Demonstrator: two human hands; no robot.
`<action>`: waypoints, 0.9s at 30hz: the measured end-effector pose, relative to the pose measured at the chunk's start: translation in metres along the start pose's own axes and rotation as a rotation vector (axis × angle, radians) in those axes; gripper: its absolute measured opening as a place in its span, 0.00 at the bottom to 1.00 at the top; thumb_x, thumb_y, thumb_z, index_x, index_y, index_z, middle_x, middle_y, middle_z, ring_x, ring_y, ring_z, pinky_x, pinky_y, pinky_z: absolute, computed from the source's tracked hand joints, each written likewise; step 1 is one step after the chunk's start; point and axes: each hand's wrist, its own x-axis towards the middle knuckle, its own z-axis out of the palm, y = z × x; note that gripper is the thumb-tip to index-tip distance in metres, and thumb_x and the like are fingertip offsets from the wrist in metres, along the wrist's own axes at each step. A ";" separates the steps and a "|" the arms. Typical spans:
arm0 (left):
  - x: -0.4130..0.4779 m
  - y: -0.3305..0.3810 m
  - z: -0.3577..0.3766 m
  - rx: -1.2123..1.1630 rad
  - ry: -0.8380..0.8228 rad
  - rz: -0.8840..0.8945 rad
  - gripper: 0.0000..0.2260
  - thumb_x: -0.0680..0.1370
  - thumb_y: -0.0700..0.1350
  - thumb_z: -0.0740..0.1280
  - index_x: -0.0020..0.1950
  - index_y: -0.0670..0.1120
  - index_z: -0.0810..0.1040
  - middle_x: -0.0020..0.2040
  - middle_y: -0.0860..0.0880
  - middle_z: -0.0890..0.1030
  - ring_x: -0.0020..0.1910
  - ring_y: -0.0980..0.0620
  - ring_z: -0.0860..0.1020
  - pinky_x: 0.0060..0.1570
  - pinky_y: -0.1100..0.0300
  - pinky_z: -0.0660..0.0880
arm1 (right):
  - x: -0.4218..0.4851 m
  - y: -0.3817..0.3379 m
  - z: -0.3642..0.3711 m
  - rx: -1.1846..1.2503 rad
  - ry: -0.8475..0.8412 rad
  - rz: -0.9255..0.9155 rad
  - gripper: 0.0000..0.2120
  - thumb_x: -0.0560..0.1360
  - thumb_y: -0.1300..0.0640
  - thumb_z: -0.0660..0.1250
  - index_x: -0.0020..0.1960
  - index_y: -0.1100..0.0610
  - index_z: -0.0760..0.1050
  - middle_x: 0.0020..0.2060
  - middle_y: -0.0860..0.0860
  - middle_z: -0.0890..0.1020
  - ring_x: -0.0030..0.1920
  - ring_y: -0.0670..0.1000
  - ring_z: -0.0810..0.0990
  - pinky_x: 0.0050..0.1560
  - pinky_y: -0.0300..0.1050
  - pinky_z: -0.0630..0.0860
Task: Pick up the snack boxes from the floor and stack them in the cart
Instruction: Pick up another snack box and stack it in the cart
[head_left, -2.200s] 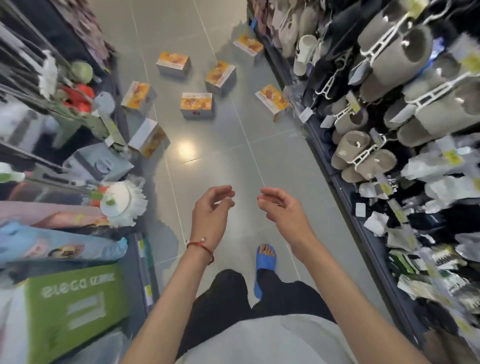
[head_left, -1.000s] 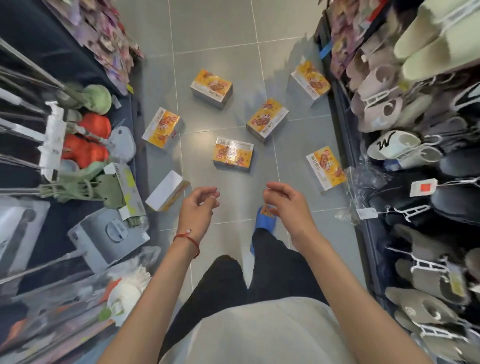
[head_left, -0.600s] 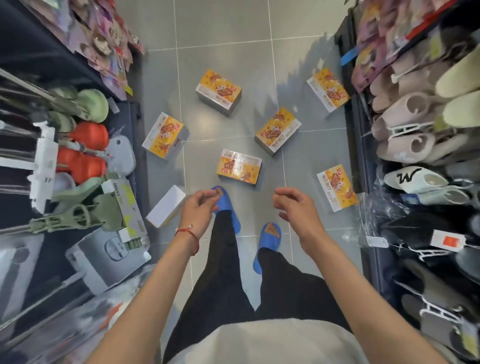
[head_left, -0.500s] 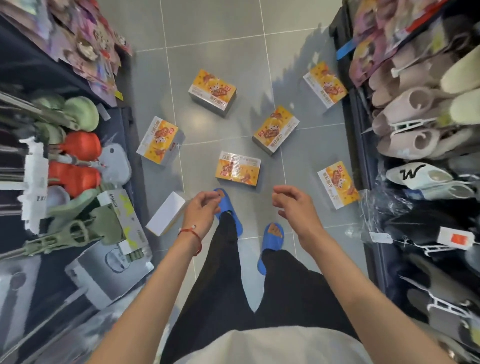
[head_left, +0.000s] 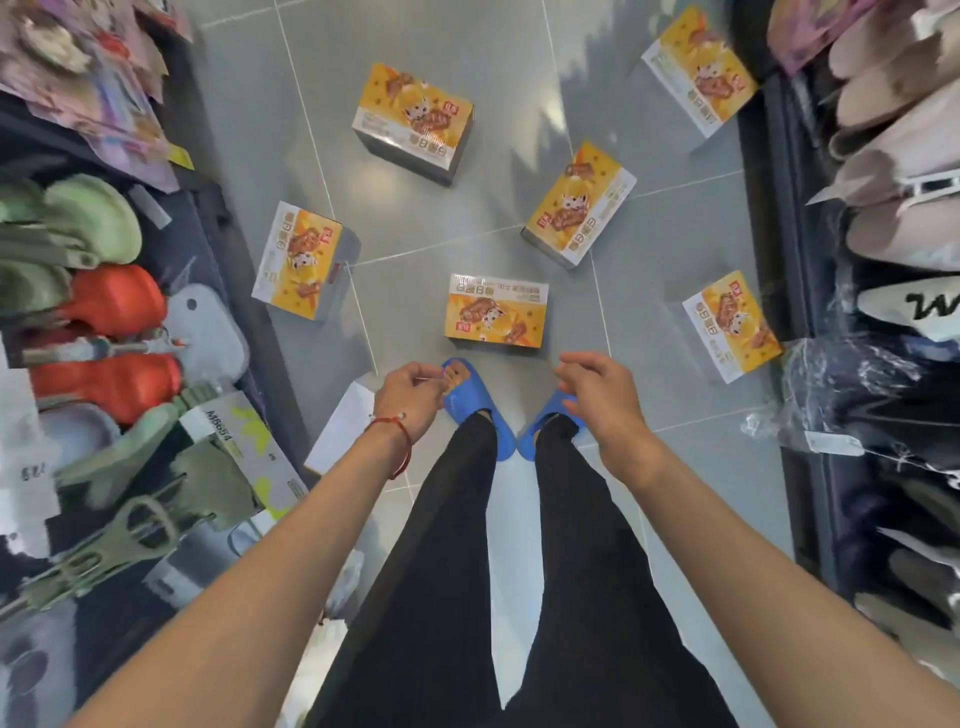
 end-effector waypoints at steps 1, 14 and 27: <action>0.011 -0.003 0.004 0.013 -0.003 -0.007 0.01 0.78 0.44 0.68 0.49 0.51 0.79 0.53 0.46 0.84 0.50 0.46 0.82 0.57 0.53 0.76 | 0.013 0.006 0.001 -0.012 -0.002 0.006 0.13 0.82 0.61 0.65 0.65 0.57 0.79 0.53 0.52 0.83 0.56 0.51 0.82 0.64 0.49 0.79; 0.186 -0.059 0.080 0.178 0.018 -0.063 0.06 0.80 0.45 0.63 0.53 0.45 0.79 0.55 0.44 0.82 0.57 0.40 0.80 0.56 0.48 0.77 | 0.202 0.088 0.036 -0.150 -0.013 0.081 0.07 0.75 0.53 0.69 0.53 0.47 0.79 0.51 0.50 0.83 0.58 0.56 0.82 0.65 0.57 0.78; 0.387 -0.086 0.126 0.095 0.100 -0.006 0.42 0.75 0.56 0.74 0.81 0.43 0.57 0.78 0.45 0.66 0.74 0.45 0.68 0.66 0.55 0.67 | 0.387 0.161 0.086 -0.221 -0.041 0.026 0.34 0.78 0.53 0.74 0.78 0.58 0.62 0.63 0.45 0.72 0.64 0.46 0.72 0.66 0.44 0.68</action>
